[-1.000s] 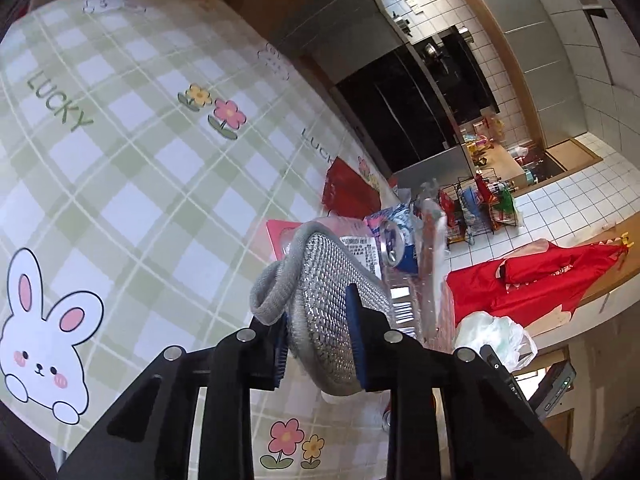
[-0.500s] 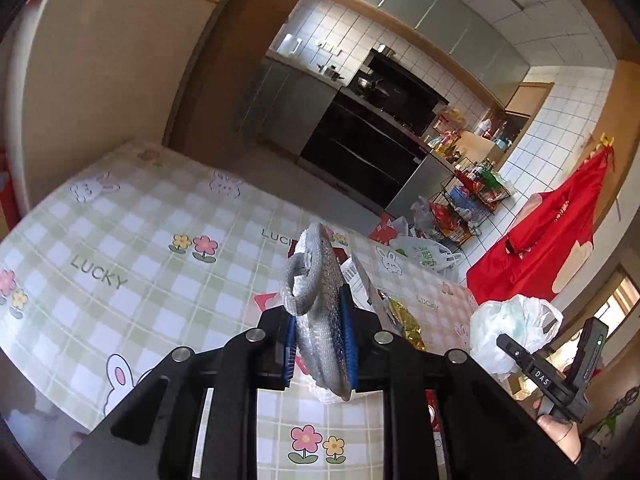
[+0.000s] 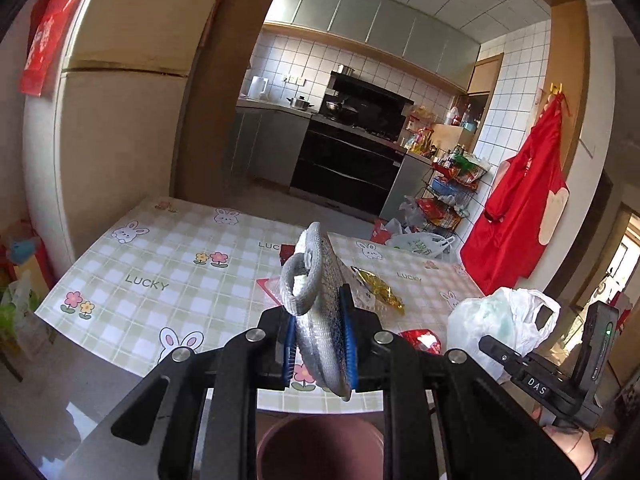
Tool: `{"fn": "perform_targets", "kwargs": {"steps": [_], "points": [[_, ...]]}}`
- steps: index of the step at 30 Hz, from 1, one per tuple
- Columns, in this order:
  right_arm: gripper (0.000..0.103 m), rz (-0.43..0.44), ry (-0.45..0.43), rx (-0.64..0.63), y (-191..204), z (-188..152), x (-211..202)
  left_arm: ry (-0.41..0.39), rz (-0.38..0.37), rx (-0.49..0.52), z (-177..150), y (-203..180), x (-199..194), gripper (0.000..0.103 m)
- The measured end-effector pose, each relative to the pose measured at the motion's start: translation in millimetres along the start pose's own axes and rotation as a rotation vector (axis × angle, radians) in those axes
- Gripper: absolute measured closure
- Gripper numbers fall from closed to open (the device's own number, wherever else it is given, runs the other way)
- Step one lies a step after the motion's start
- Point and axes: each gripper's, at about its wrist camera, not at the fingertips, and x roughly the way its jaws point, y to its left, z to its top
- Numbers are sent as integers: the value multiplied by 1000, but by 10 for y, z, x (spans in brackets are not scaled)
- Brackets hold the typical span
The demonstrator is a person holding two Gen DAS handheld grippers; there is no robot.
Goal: Collect trash
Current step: 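Grasp the grey mesh pad with the left gripper while the right gripper carries the bag to the pink bin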
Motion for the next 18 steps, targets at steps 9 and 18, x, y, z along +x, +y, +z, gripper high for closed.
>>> {"fn": "perform_targets", "kwargs": {"steps": [9, 18], "points": [[68, 29, 116, -115, 362, -650, -204, 14, 29, 34, -593, -38, -624, 84], [68, 88, 211, -127, 445, -821, 51, 42, 38, 25, -760, 22, -495, 84]]}}
